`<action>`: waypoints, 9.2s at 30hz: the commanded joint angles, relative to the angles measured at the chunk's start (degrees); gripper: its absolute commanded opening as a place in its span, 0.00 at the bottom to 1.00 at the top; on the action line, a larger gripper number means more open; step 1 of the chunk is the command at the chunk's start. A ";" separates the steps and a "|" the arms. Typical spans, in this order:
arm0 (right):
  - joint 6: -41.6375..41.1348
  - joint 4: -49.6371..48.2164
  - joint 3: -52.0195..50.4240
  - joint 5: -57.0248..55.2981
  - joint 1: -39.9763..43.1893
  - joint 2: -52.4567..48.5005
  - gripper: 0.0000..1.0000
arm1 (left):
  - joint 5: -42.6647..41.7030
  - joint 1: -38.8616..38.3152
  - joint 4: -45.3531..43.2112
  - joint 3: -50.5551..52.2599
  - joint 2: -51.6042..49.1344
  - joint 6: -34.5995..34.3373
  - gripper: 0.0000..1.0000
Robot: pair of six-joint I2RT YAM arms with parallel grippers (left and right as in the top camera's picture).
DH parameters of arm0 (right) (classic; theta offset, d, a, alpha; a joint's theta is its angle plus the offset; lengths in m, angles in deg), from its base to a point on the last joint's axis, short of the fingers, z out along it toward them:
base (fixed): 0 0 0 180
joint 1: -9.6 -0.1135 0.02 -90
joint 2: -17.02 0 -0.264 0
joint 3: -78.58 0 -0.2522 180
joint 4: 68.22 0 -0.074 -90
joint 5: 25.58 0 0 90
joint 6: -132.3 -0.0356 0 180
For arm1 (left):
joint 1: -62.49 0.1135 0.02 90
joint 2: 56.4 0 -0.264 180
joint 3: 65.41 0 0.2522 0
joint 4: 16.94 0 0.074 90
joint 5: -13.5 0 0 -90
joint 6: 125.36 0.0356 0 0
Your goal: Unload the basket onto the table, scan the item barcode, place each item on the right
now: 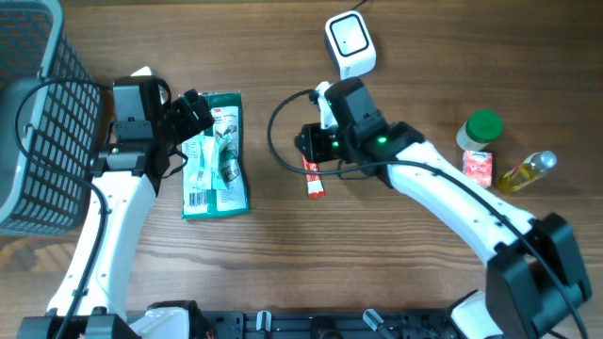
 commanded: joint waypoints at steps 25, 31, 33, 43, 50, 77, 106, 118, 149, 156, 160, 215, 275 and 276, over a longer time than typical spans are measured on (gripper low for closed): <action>-1.14 3.48 -4.39 -24.06 -12.17 -12.92 0.32 | 0.15 0.24 -0.13 -0.13 -0.31 1.16 1.00; 3.65 5.68 0.52 -22.03 -12.07 -9.46 0.39 | 0.15 0.24 -0.13 -0.13 -0.31 1.16 1.00; 6.60 5.49 1.01 -22.47 -12.00 -7.91 0.43 | 0.15 0.24 -0.13 -0.13 -0.31 1.16 1.00; 16.83 6.49 -1.44 -20.35 -6.56 -8.90 0.40 | 0.15 0.24 -0.13 -0.13 -0.31 1.16 1.00; 16.79 5.05 -1.77 -11.32 -4.90 -11.96 0.35 | 0.15 0.24 -0.13 -0.13 -0.31 1.16 1.00; 18.38 9.42 2.23 -11.96 -4.87 -14.82 0.04 | 0.15 0.24 -0.13 -0.13 -0.31 1.16 1.00; 77.44 45.66 3.10 24.20 1.97 16.02 0.04 | 0.15 0.24 -0.13 -0.13 -0.31 1.16 1.00; 49.81 25.40 10.78 -16.11 1.97 16.02 0.04 | 0.15 0.24 -0.13 -0.13 -0.31 1.16 1.00; 85.68 -17.75 20.83 -70.49 8.52 -29.22 0.04 | 0.15 0.24 -0.13 -0.13 -0.31 1.16 1.00; 87.32 -23.26 20.83 -72.91 8.72 -29.86 0.04 | 0.15 0.24 -0.13 -0.13 -0.31 1.16 1.00; 87.56 -23.87 20.83 -73.09 8.72 -30.64 0.04 | 0.15 0.24 -0.13 -0.13 -0.31 1.14 1.00; 27.12 27.32 -3.06 -15.17 29.33 2.08 0.04 | 0.15 0.24 -0.13 -0.13 -0.31 1.16 1.00; 4.48 -15.10 -20.81 17.90 26.36 1.99 0.13 | 0.15 0.24 -0.13 -0.13 -0.31 1.16 1.00; 1.55 -15.13 -20.81 18.75 24.98 1.99 0.16 | 0.15 0.24 -0.13 -0.13 -0.31 1.16 1.00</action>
